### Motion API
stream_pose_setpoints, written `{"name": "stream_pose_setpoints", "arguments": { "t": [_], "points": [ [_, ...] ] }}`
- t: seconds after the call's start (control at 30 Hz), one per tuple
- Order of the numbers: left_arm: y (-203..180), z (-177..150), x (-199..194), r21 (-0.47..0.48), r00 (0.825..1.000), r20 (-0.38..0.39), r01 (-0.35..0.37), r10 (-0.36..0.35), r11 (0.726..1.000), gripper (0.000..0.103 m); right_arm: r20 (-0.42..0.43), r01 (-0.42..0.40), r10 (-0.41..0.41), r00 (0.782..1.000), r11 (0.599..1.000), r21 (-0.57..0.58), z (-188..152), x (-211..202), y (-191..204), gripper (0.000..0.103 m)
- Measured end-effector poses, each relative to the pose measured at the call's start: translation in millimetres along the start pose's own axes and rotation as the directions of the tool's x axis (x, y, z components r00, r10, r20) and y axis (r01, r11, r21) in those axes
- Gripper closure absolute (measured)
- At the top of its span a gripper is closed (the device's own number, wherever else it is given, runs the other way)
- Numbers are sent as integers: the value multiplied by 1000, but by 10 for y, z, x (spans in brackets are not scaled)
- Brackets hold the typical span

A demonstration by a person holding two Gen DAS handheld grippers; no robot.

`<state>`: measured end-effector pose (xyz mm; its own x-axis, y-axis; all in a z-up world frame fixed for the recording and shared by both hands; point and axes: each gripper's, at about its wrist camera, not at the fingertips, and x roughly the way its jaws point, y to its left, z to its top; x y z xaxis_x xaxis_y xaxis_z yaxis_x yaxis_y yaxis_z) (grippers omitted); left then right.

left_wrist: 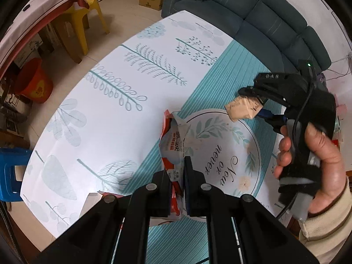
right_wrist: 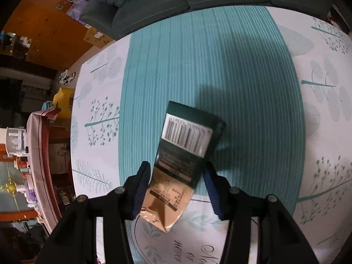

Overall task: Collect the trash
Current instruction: 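Grasp the crumpled white-and-red wrapper with the left tool while the right grasps the green-and-kraft box, then carry the wrapper and green box over the bin and open both tools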

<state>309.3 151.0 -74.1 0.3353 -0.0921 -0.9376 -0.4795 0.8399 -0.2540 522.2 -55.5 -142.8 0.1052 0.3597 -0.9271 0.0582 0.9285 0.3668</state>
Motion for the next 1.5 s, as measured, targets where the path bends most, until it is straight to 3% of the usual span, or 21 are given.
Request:
{"name": "stream_pose_setpoints", "arguments": {
  "t": [0.07, 0.33, 0.63, 0.83, 1.13, 1.37, 1.5],
  "points": [
    [53, -35, -42, -1, 1000, 2, -1, 1, 1000, 96, 20, -10, 11, 1000, 1000, -29, -67, -50, 31, 68],
    [171, -325, -192, 51, 999, -20, 33, -32, 998, 97, -41, -69, 65, 997, 992, -106, -639, -178, -106, 69],
    [370, -991, -519, 181, 992, -67, 113, -102, 977, 97, -98, -130, 117, 988, 982, -139, -1807, -599, -453, 69],
    [678, -1524, -778, 305, 981, -107, 186, -161, 934, 97, -63, -127, 122, 991, 989, -78, -2869, -930, -649, 69],
    [1133, -2329, -1104, 501, 966, -162, 256, -201, 827, 97, 101, -55, 56, 993, 998, -19, -4463, -1307, -567, 69],
    [1372, -2934, -1070, 553, 951, -240, 298, -194, 778, 97, 133, 40, -35, 990, 999, -31, -5259, -1328, -487, 69],
    [1429, -3207, -883, 546, 940, -276, 325, -200, 772, 96, 107, 93, -87, 990, 995, -49, -5616, -1214, -567, 69]
  ]
}}
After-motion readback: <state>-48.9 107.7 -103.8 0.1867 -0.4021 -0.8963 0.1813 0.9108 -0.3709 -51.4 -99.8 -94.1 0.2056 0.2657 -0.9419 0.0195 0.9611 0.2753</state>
